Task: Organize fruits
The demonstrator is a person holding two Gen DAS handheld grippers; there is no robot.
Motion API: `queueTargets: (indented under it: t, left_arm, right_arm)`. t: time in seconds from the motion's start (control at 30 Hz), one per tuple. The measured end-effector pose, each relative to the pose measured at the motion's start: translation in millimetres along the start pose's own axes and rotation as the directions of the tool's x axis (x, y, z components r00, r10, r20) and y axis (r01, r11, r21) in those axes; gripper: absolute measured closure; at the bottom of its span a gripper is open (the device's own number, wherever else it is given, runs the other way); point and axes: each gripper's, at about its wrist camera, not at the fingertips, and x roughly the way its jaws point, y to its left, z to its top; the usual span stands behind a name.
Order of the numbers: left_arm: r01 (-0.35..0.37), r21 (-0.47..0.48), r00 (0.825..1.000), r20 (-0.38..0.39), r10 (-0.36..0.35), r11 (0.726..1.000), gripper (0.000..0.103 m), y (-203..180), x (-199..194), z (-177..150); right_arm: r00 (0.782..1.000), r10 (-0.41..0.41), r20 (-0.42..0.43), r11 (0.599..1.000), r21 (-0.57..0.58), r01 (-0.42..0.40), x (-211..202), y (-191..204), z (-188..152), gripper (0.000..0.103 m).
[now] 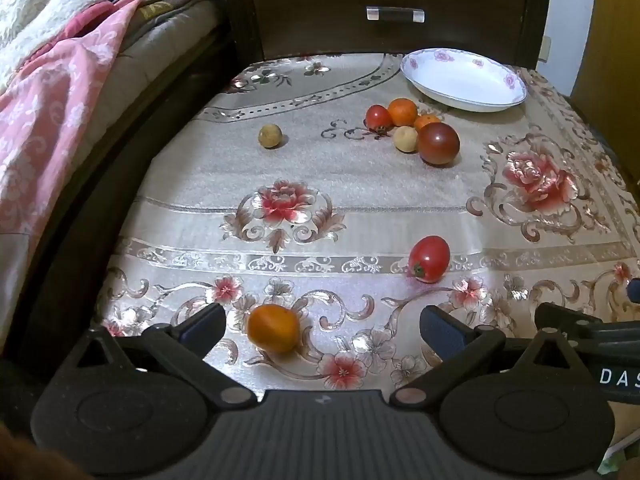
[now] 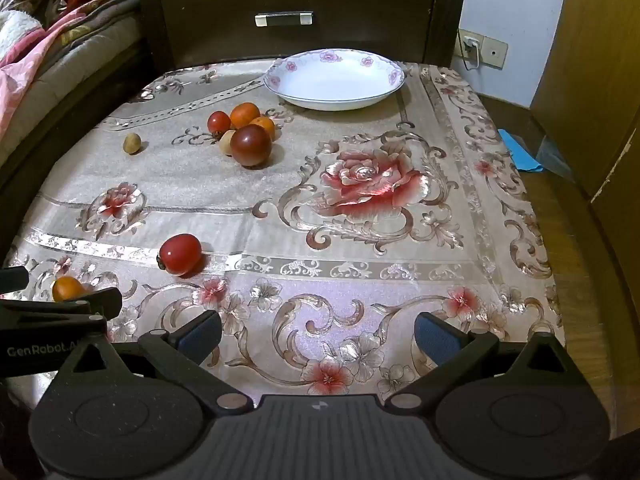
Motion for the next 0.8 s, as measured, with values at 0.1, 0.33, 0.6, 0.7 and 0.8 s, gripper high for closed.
queueTargets:
  t: [0.1, 0.33, 0.6, 0.7, 0.8]
  left_arm:
    - [0.004, -0.006, 1.0, -0.009, -0.004, 1.0, 0.0, 0.8, 0.4, -0.2]
    - [0.007, -0.009, 1.0, -0.011, -0.007, 1.0, 0.0, -0.9, -0.3, -3.9]
    - [0.005, -0.008, 1.0, -0.019, -0.006, 1.0, 0.0, -0.8, 2.3, -2.1]
    - [0.006, -0.009, 1.0, -0.021, -0.006, 1.0, 0.0, -0.6, 2.5, -1.6]
    - [0.005, -0.009, 1.0, -0.021, -0.005, 1.0, 0.0, -0.6, 3.4, -1.6]
  right_arm:
    - [1.0, 0.001, -0.001, 1.0, 0.0, -0.001, 0.7, 0.1, 0.0, 0.007]
    - [1.0, 0.002, -0.004, 1.0, 0.002, -0.002, 1.8, 0.1, 0.1, 0.007]
    - [1.0, 0.003, -0.008, 1.0, 0.002, -0.003, 2.5, 0.2, 0.1, 0.007]
    - [1.0, 0.002, -0.009, 1.0, 0.001, -0.002, 2.8, 0.1, 0.2, 0.007]
    - [1.0, 0.003, -0.01, 1.0, 0.002, -0.003, 3.5, -0.1, 0.4, 0.007]
